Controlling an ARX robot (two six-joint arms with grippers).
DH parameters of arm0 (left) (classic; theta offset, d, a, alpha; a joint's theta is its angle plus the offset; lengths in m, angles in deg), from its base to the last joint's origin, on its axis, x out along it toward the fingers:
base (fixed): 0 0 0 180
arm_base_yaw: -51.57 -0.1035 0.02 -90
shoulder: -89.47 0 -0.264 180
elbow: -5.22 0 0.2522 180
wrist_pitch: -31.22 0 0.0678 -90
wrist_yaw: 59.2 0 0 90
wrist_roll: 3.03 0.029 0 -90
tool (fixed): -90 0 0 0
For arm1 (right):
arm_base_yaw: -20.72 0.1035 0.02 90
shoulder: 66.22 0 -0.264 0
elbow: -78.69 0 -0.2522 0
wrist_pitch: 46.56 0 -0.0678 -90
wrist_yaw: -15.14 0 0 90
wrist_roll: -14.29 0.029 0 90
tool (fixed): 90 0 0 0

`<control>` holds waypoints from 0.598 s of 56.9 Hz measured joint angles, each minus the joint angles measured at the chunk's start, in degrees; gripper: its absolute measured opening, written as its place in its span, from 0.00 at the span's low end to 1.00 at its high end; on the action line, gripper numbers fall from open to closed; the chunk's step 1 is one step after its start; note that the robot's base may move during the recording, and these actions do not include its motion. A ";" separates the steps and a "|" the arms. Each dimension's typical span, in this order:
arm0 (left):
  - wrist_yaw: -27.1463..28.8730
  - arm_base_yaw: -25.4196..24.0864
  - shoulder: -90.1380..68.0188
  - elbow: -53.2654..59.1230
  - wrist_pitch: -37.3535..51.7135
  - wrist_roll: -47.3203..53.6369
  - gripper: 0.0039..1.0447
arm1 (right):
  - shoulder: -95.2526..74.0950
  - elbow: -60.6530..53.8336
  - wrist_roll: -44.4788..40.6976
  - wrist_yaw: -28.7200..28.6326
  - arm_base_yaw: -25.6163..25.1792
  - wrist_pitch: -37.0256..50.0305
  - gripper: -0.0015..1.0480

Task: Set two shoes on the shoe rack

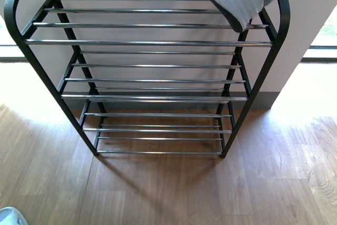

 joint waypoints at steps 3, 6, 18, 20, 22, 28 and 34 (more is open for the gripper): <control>0.00 0.00 0.00 0.00 0.00 0.00 0.01 | -1.73 0.04 -2.01 0.87 -0.52 1.11 0.01; 0.00 0.00 0.00 0.00 0.00 0.00 0.01 | -2.23 0.20 -4.50 1.40 -0.83 1.95 0.01; 0.00 0.00 0.00 0.00 0.00 0.00 0.01 | -1.86 0.46 -6.60 1.16 -0.46 -0.44 0.01; 0.00 -0.02 0.00 0.00 0.00 0.00 0.01 | -1.86 0.72 -5.68 0.79 -0.17 -1.57 0.01; 0.00 0.00 0.00 0.00 0.00 0.00 0.01 | -1.86 0.92 -4.74 0.48 0.00 -2.43 0.01; 0.00 0.00 0.00 0.00 0.00 0.00 0.01 | -2.14 1.11 -2.54 0.48 0.90 -3.41 0.01; 0.00 0.00 0.00 0.00 0.00 0.00 0.01 | -2.45 1.18 -1.25 1.60 1.40 -4.02 0.06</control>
